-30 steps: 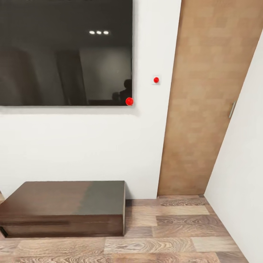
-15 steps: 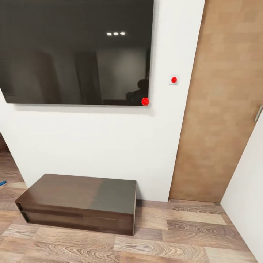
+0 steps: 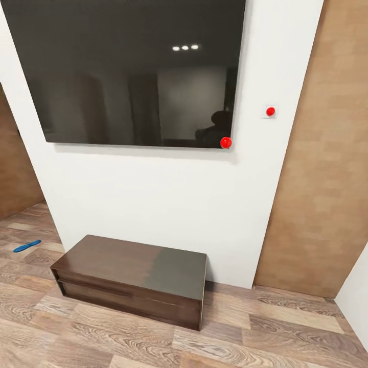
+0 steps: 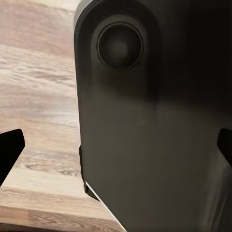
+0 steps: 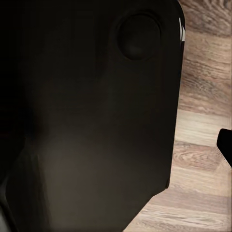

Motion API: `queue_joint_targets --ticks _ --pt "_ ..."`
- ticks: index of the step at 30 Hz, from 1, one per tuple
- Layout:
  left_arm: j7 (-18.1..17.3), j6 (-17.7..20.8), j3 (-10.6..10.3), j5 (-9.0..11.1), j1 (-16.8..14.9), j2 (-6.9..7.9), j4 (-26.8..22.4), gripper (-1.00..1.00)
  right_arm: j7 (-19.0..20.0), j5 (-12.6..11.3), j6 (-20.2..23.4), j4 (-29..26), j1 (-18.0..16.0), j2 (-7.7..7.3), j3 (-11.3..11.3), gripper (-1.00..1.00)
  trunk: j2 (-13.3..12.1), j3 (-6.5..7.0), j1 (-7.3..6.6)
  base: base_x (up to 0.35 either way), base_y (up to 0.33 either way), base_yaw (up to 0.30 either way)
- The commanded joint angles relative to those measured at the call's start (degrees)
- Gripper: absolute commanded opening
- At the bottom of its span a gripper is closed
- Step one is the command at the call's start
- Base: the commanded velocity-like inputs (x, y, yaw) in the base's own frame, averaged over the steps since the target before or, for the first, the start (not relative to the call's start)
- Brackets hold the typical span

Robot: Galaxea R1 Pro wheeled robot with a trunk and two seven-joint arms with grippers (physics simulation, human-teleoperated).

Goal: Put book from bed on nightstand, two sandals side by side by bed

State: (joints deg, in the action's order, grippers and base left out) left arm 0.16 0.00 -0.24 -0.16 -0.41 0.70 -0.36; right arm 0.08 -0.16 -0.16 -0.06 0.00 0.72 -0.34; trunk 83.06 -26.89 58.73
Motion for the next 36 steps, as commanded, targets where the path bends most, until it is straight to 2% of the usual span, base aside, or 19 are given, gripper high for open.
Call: queue_joint_targets --ticks 1,36 --pt "0.0 0.0 0.0 0.0 0.0 0.0 0.0 1.0 0.0 0.0 0.0 0.0 0.0 0.02 0.0 1.0 0.0 -0.04 0.0 0.0 0.0 0.246" --pt "0.0 0.0 0.0 0.0 0.0 0.0 0.0 1.0 0.0 0.0 0.0 0.0 0.0 -0.06 -0.2 1.0 0.0 -0.04 0.0 0.0 0.0 0.246"
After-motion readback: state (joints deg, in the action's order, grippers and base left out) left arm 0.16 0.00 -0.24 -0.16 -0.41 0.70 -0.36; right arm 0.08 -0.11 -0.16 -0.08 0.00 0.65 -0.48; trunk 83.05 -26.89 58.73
